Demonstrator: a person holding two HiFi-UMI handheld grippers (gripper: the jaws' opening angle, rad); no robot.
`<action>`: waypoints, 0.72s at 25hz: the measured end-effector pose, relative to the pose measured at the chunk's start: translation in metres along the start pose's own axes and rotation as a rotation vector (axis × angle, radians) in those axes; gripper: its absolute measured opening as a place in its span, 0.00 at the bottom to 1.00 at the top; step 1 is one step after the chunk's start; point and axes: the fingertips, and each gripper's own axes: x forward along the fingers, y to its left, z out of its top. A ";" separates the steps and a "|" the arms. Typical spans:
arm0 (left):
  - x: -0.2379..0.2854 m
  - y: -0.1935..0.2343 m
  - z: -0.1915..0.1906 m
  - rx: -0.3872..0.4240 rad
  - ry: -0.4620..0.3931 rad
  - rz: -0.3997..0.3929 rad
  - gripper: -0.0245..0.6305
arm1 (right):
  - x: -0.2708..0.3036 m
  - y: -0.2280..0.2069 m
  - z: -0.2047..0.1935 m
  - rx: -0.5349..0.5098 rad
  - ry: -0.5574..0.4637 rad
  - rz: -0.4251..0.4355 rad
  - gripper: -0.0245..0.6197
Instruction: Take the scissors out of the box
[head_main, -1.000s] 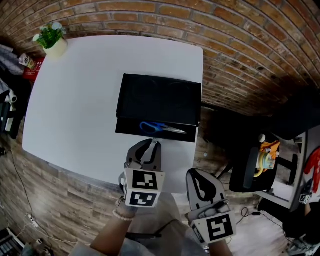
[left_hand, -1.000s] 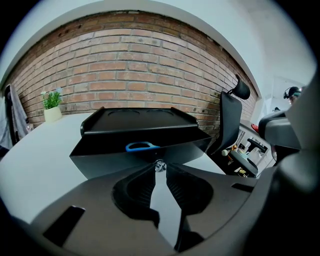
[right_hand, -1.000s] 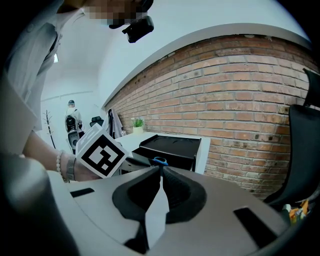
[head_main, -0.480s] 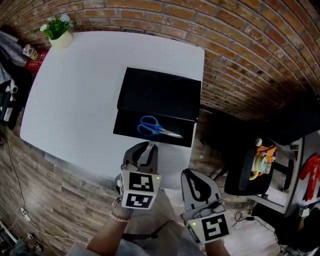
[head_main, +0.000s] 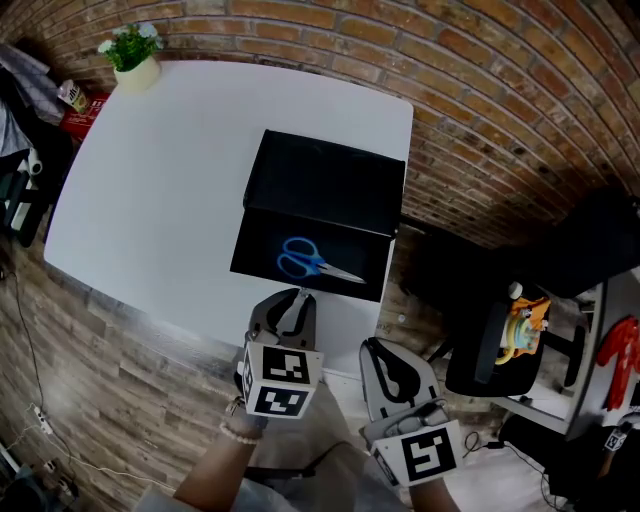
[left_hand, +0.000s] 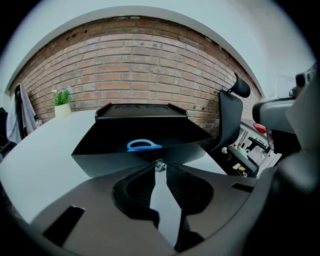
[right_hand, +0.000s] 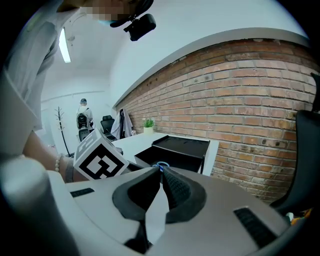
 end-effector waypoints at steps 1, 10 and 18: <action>-0.001 0.000 -0.001 -0.001 0.000 0.003 0.16 | -0.001 0.001 0.000 0.000 0.000 0.002 0.11; -0.007 0.002 -0.008 -0.007 0.000 -0.001 0.17 | -0.001 0.009 -0.001 -0.012 0.001 0.015 0.11; -0.006 0.000 -0.008 0.003 0.011 -0.009 0.17 | 0.004 0.008 0.004 -0.012 -0.006 0.027 0.11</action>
